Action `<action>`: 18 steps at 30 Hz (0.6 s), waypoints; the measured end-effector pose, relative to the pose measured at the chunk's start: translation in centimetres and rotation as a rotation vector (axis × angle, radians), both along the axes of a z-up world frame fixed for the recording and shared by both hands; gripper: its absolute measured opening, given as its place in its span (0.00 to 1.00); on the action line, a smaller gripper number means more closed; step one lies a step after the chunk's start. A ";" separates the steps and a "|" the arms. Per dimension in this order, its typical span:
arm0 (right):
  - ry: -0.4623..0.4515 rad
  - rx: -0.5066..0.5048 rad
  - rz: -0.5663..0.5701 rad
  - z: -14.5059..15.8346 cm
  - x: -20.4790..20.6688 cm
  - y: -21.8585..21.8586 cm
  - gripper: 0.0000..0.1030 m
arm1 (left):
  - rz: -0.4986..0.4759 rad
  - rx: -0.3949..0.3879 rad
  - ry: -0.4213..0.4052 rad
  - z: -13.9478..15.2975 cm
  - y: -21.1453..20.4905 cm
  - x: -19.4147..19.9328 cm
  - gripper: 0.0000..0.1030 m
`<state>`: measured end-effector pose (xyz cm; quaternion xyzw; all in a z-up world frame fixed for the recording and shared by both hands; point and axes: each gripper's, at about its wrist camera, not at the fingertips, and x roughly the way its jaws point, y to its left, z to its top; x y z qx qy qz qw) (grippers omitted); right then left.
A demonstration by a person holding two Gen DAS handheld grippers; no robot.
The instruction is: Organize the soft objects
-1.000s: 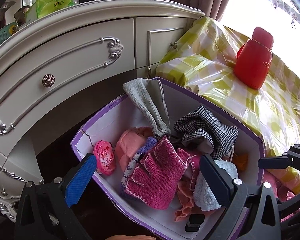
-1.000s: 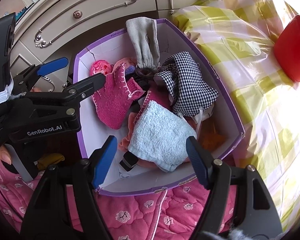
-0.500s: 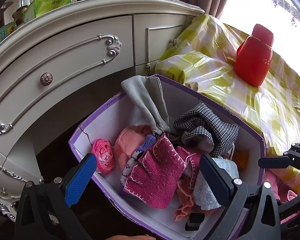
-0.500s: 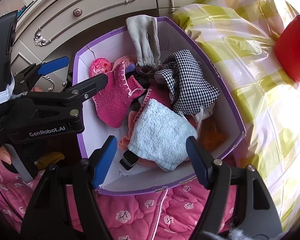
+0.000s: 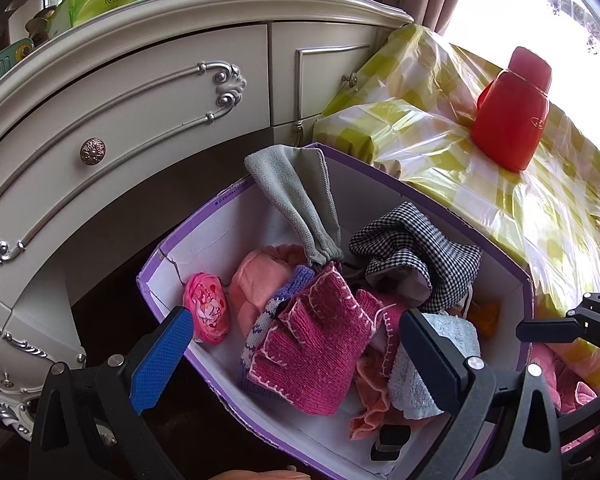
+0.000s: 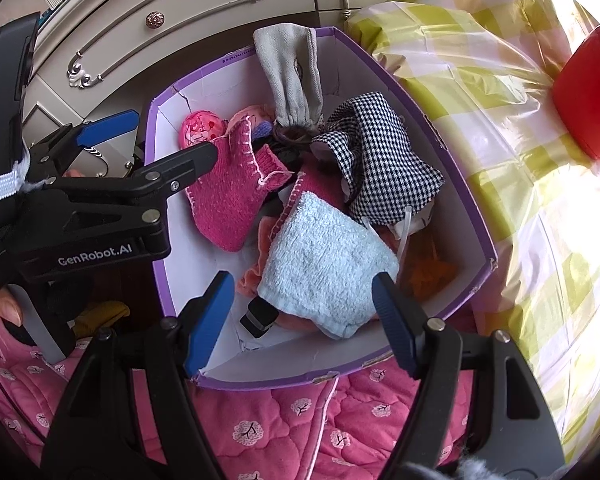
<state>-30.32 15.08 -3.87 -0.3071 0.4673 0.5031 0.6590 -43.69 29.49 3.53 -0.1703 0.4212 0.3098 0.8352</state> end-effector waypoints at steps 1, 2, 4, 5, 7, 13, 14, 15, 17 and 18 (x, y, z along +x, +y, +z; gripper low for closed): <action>0.001 -0.001 0.000 0.0 0.0 0.0 0.72 | 0.000 0.000 0.000 0.0 0.0 0.0 1.00; 0.003 -0.002 0.000 -0.1 0.0 0.0 0.72 | -0.001 0.000 0.001 0.0 0.0 0.0 1.00; 0.004 -0.003 -0.001 -0.2 -0.1 0.0 0.72 | 0.000 -0.001 0.002 0.0 0.0 0.0 1.00; 0.004 -0.004 -0.001 -0.2 -0.1 0.0 0.72 | 0.001 -0.001 0.001 0.0 0.0 0.0 1.00; 0.006 -0.005 -0.001 -0.2 -0.1 0.1 0.72 | 0.004 -0.002 0.001 0.0 0.0 0.0 1.00; 0.006 -0.005 0.000 -0.3 -0.1 0.0 0.72 | 0.009 -0.005 0.001 -0.1 -0.1 0.0 1.00; 0.006 -0.005 0.000 -0.3 -0.1 0.0 0.72 | 0.009 -0.005 0.001 -0.1 -0.1 0.0 1.00; 0.006 -0.005 0.000 -0.3 -0.1 0.0 0.72 | 0.008 -0.006 0.001 -0.1 -0.1 0.0 1.00; 0.006 -0.006 -0.001 -0.3 -0.1 0.0 0.72 | 0.009 -0.007 0.000 -0.2 -0.1 0.0 1.00; 0.007 -0.005 0.001 -0.3 -0.1 -0.1 0.72 | 0.009 -0.007 0.000 -0.2 -0.1 -0.1 1.00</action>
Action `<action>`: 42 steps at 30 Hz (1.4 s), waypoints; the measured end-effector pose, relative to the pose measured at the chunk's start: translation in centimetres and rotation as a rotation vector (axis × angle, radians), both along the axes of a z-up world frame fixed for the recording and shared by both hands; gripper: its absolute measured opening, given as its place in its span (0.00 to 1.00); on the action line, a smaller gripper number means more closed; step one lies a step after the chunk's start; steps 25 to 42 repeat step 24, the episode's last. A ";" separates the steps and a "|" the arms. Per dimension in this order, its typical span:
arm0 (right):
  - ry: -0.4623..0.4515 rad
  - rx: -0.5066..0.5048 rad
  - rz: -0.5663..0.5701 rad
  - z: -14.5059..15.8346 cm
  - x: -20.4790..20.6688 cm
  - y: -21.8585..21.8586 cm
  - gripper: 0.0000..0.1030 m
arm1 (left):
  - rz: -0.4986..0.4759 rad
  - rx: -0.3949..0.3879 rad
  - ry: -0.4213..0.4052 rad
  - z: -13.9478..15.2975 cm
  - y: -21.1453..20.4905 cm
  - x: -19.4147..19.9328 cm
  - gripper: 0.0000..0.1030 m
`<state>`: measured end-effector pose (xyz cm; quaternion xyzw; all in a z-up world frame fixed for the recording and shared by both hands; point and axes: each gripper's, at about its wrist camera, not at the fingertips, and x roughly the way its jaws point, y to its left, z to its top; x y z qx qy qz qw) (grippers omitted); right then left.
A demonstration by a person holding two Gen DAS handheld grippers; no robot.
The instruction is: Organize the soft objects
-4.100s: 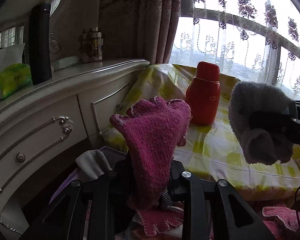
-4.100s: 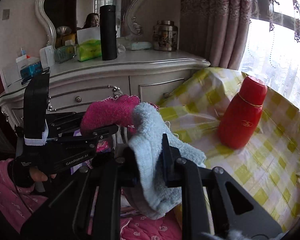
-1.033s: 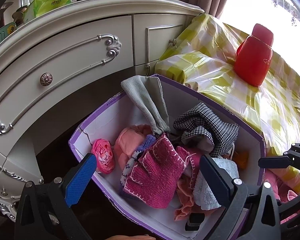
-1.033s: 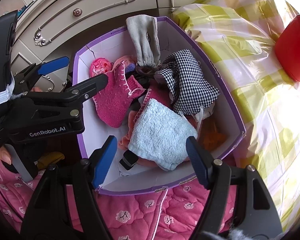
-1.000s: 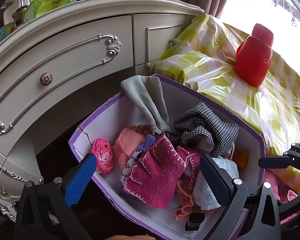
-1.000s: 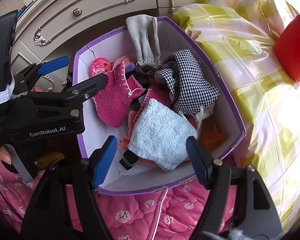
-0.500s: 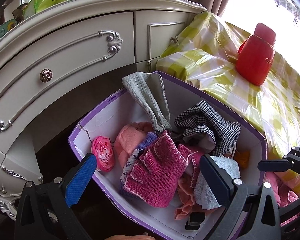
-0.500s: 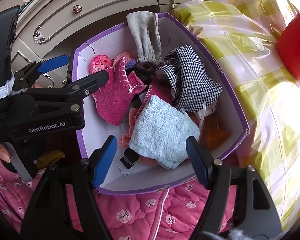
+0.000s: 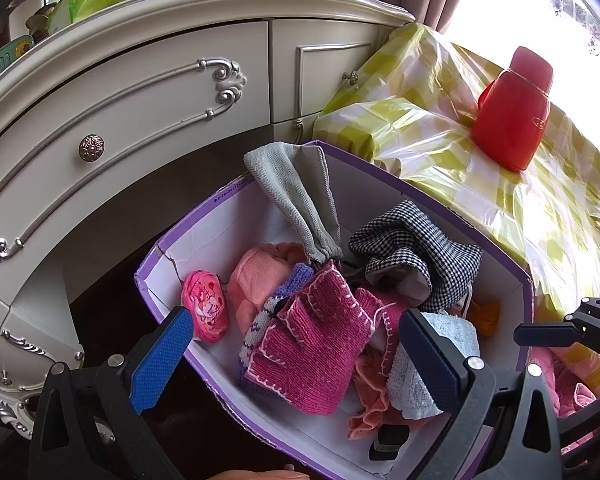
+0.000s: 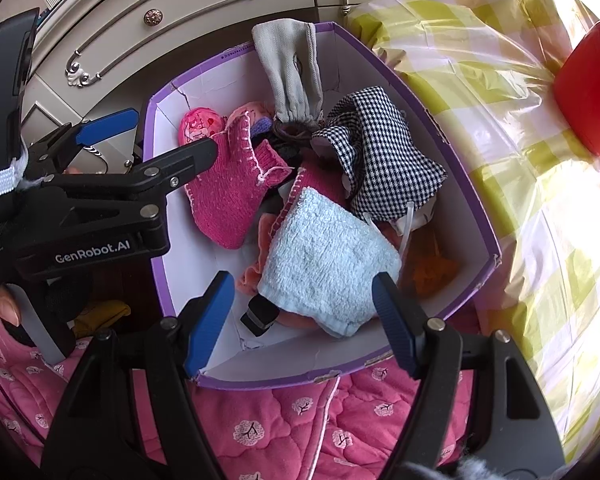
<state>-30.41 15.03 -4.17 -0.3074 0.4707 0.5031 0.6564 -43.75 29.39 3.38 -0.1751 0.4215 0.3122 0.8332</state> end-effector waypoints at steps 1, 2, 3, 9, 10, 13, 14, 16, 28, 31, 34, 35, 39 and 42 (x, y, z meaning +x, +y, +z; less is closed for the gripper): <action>0.001 0.000 0.000 0.0 0.0 0.0 0.72 | 0.001 0.000 0.000 0.0 0.0 0.0 1.00; 0.000 0.000 0.001 0.0 0.0 -0.1 0.72 | 0.003 -0.001 -0.001 0.0 -0.1 0.0 1.00; 0.000 0.000 0.001 -0.1 0.0 -0.1 0.72 | 0.004 -0.001 -0.001 0.0 -0.1 0.0 1.00; 0.001 0.000 0.000 -0.1 0.0 -0.1 0.72 | 0.005 -0.006 0.001 -0.1 -0.1 0.0 1.00; 0.001 -0.001 0.000 -0.1 0.0 -0.1 0.72 | 0.006 -0.007 0.001 -0.1 -0.1 0.0 1.00; 0.000 0.000 0.000 -0.1 -0.1 -0.1 0.72 | 0.004 -0.007 0.001 -0.2 0.0 0.1 1.00; 0.001 0.000 0.001 -0.1 -0.1 -0.1 0.72 | 0.004 -0.007 0.001 -0.2 0.0 0.1 1.00; 0.002 -0.001 0.000 -0.2 -0.1 -0.1 0.72 | 0.005 -0.009 0.001 -0.2 0.0 0.1 1.00; 0.004 -0.003 0.000 -0.4 -0.2 -0.3 0.72 | 0.035 -0.014 -0.009 -0.3 0.0 -0.2 1.00; 0.004 -0.003 0.000 -0.4 -0.2 -0.3 0.72 | 0.035 -0.014 -0.009 -0.3 0.0 -0.2 1.00; 0.004 -0.003 0.000 -0.4 -0.2 -0.3 0.72 | 0.035 -0.014 -0.009 -0.3 0.0 -0.2 1.00; 0.004 -0.003 0.000 -0.4 -0.2 -0.3 0.72 | 0.035 -0.014 -0.009 -0.3 0.0 -0.2 1.00; 0.004 -0.003 0.000 -0.4 -0.2 -0.3 0.72 | 0.035 -0.014 -0.009 -0.3 0.0 -0.2 1.00; 0.004 -0.003 0.000 -0.4 -0.2 -0.3 0.72 | 0.035 -0.014 -0.009 -0.3 0.0 -0.2 1.00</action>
